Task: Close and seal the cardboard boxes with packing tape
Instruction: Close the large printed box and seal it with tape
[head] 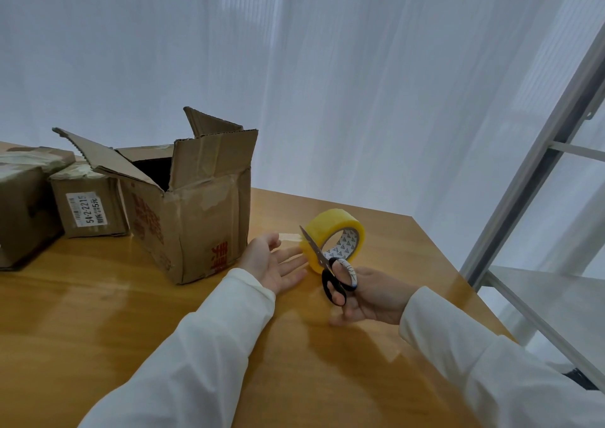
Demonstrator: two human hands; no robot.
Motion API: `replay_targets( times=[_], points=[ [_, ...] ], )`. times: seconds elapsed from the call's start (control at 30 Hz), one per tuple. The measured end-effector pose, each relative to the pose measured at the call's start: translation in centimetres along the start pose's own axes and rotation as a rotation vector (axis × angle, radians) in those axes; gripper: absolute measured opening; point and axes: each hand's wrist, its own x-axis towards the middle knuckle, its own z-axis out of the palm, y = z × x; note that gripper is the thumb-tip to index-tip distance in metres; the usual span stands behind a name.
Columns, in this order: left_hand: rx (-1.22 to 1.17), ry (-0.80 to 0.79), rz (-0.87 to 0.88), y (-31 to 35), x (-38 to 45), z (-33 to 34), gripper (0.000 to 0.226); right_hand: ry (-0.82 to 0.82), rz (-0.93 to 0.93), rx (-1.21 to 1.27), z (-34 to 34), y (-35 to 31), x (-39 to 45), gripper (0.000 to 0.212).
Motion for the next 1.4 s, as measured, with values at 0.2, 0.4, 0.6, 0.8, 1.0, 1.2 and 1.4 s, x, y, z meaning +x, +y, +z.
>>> replay_targets(
  times=[0.2, 0.4, 0.6, 0.8, 1.0, 1.2, 1.4],
  points=[
    [0.050, -0.037, -0.035, -0.2, -0.2, -0.1, 0.029, -0.061, 0.115, -0.183, -0.9, -2.1, -1.3, 0.093],
    [0.049, -0.039, -0.037, -0.1, -0.2, -0.3, 0.031, 0.155, -0.172, -0.283, -3.0, -5.0, -3.4, 0.083],
    [0.075, 0.044, 0.036, -0.1, 0.3, -0.4, 0.024, 0.738, 0.089, -0.792, -8.6, -1.1, -1.9, 0.037],
    [0.210, 0.091, 0.120, 0.0, 0.0, -0.2, 0.034, 0.676, 0.376, -1.177, -8.2, -0.6, -1.2, 0.034],
    [0.236, 0.104, 0.146, 0.1, 0.0, -0.2, 0.044, 0.927, -0.704, -1.122, -1.7, -4.5, 0.2, 0.051],
    [0.186, 0.129, 0.179, 0.4, 0.3, -0.7, 0.044, 0.930, -0.490, -1.221, 0.0, -3.2, 3.1, 0.048],
    [0.126, 0.140, 0.151, 0.4, 0.5, -0.7, 0.038, 1.050, -0.585, -1.041, -0.2, -2.5, 3.2, 0.021]
  ],
)
